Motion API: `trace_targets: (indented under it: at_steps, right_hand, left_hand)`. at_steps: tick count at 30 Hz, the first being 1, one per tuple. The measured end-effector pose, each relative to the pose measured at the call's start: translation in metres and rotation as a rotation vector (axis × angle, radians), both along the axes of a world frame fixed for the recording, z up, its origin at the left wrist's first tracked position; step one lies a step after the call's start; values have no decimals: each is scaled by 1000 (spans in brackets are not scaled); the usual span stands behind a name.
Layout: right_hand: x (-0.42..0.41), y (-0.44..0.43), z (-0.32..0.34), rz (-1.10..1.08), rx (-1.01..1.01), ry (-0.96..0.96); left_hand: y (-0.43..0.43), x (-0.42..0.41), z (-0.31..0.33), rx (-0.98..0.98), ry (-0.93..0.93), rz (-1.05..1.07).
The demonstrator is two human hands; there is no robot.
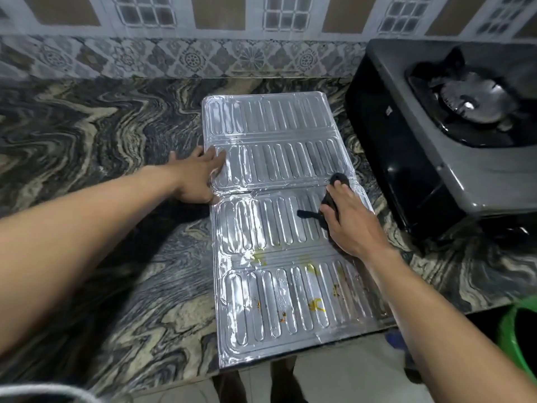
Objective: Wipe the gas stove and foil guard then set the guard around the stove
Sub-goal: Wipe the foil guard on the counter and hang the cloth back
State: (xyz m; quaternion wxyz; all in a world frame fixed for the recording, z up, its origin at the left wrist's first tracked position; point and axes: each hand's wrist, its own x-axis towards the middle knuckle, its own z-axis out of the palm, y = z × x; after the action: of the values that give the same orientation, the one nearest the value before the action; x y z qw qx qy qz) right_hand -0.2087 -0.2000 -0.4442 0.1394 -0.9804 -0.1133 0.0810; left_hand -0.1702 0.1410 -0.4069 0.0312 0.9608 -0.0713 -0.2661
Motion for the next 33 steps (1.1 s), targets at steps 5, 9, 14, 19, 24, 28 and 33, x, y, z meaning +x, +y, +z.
trace_targets:
  at_steps: [5, 9, 14, 19, 24, 28, 33]
  right_hand:
    - [0, 2, -1, -30, 13, -14]
    - [-7, 3, -6, -183, 12, 19]
    - [-46, 24, -5, -188, -1, -16]
    - [-77, 87, -2, 140, 34, -36]
    - [-95, 122, -4, 401, 53, -33]
    - [-119, 125, -4, 578, 41, -37]
    - [-121, 93, -3, 570, 5, 5]
  left_hand:
    - [-23, -38, -10, -80, -42, -123]
    - [-20, -35, -12, -26, 4, -143]
    - [-20, -34, -14, 10, -14, -175]
    - [-19, -37, -18, 118, -20, -202]
    - [-18, -41, -21, 129, -13, -196]
    - [-16, -40, -21, 119, -4, -190]
    - [-14, -40, -24, 81, -20, -190]
